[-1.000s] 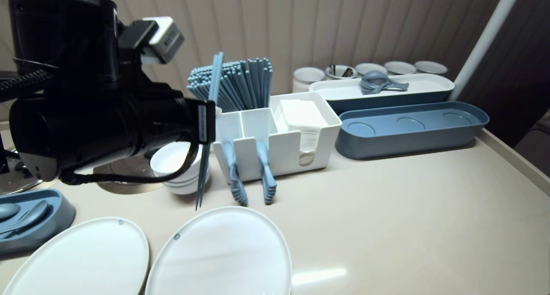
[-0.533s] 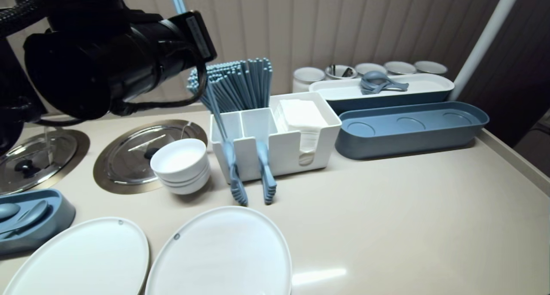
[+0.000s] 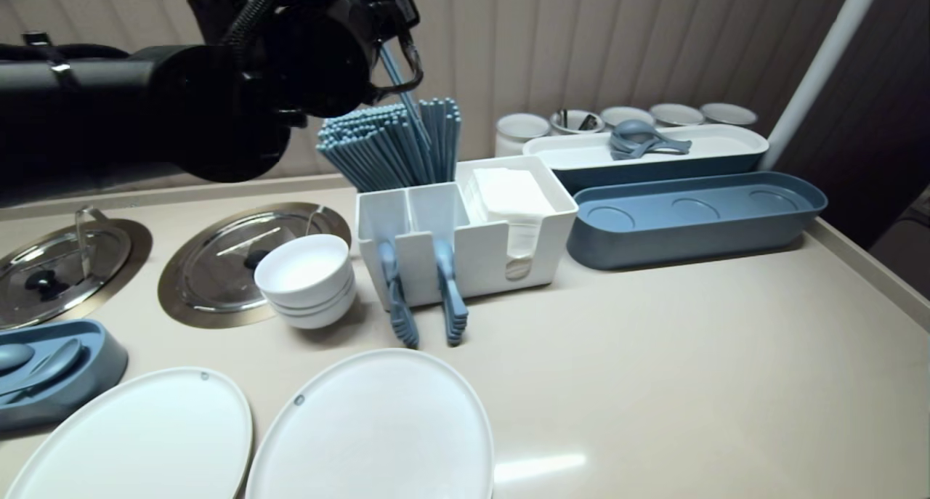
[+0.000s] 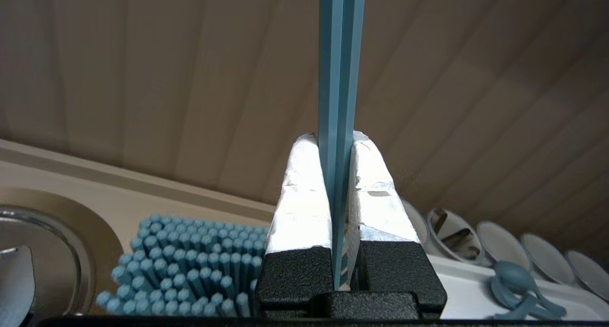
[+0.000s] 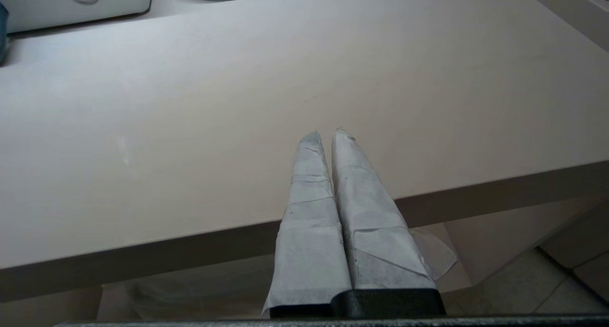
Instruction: Put the chopsticks back from the plate
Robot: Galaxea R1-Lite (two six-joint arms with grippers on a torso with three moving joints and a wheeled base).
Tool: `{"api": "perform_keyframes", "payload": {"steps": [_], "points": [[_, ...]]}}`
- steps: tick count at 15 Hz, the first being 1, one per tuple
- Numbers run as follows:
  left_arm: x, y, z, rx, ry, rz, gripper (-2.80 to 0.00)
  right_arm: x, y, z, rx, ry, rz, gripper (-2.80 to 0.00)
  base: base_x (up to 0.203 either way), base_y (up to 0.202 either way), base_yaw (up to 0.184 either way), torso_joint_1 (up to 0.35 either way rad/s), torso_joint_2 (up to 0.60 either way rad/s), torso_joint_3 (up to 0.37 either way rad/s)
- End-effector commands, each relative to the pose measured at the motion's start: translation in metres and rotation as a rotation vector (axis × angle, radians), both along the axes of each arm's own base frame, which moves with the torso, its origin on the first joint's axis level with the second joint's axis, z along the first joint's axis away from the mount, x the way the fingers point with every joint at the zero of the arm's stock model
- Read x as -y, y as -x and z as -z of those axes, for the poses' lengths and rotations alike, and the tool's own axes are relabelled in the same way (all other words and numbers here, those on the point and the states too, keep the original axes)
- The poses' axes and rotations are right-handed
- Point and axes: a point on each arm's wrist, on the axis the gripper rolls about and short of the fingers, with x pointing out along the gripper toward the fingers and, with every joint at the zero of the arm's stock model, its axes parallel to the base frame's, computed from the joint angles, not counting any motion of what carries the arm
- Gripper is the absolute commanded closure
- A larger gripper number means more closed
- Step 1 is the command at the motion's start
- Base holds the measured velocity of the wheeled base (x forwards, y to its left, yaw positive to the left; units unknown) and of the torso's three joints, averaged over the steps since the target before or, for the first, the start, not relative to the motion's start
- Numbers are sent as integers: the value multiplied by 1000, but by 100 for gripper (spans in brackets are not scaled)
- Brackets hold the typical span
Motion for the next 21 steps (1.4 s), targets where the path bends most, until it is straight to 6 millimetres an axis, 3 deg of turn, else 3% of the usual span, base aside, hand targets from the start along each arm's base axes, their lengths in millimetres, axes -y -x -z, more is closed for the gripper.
{"api": "perform_keyframes", "payload": {"steps": [1,5,10,14,21], "points": [[13,-34,21,22,-42,-48,0,0,0,0,1,0,0,0,0,0,0,0,0,0],[8,-55,31,148,-75,-165,0,0,0,0,1,0,-1,0,0,0,0,0,0,0],[13,-64,45,114,-99,-169,0,0,0,0,1,2,-2,0,0,0,0,0,0,0],[21,-74,68,46,-157,-162,0,0,0,0,1,2,-1,0,0,0,0,0,0,0],[28,-77,78,31,-165,-157,0,0,0,0,1,3,-1,0,0,0,0,0,0,0]]}}
